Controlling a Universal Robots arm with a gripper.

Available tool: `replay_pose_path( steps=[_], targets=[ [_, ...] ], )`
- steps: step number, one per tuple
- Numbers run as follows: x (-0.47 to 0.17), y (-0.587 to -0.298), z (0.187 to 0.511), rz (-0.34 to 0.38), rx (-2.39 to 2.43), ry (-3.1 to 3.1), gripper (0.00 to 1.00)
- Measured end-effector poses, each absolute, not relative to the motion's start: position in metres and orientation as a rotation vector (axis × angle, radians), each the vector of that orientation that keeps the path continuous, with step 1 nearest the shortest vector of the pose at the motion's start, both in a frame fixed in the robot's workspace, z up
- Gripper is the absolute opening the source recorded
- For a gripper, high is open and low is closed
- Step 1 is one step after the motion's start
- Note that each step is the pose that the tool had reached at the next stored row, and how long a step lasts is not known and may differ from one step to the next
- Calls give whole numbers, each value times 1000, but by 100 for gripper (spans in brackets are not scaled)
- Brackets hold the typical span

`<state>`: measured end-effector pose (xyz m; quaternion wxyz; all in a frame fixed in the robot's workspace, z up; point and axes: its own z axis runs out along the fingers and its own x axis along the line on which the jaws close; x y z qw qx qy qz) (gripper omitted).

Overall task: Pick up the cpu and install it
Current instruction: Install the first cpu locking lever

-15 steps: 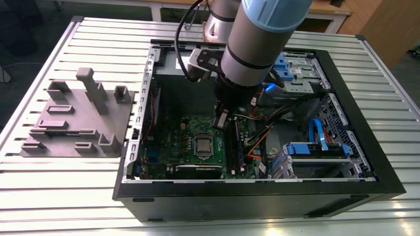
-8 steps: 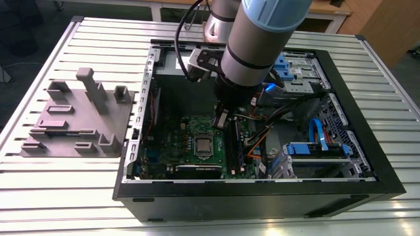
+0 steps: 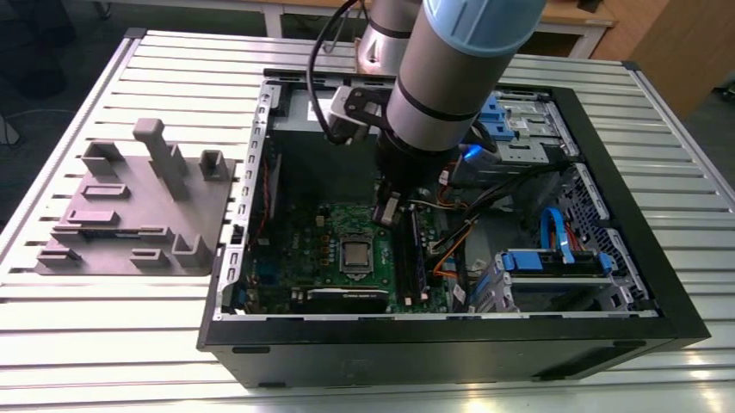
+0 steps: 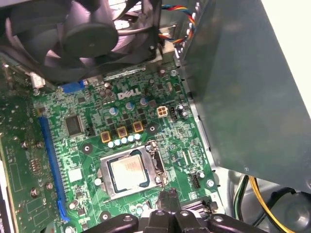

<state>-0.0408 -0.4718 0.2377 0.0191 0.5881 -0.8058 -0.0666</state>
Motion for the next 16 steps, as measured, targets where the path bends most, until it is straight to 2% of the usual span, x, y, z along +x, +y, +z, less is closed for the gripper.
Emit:
replay_pose_path(
  steps=[16],
  targets=[
    [-41,-475,235,-193,1948,-2413,10]
  ],
)
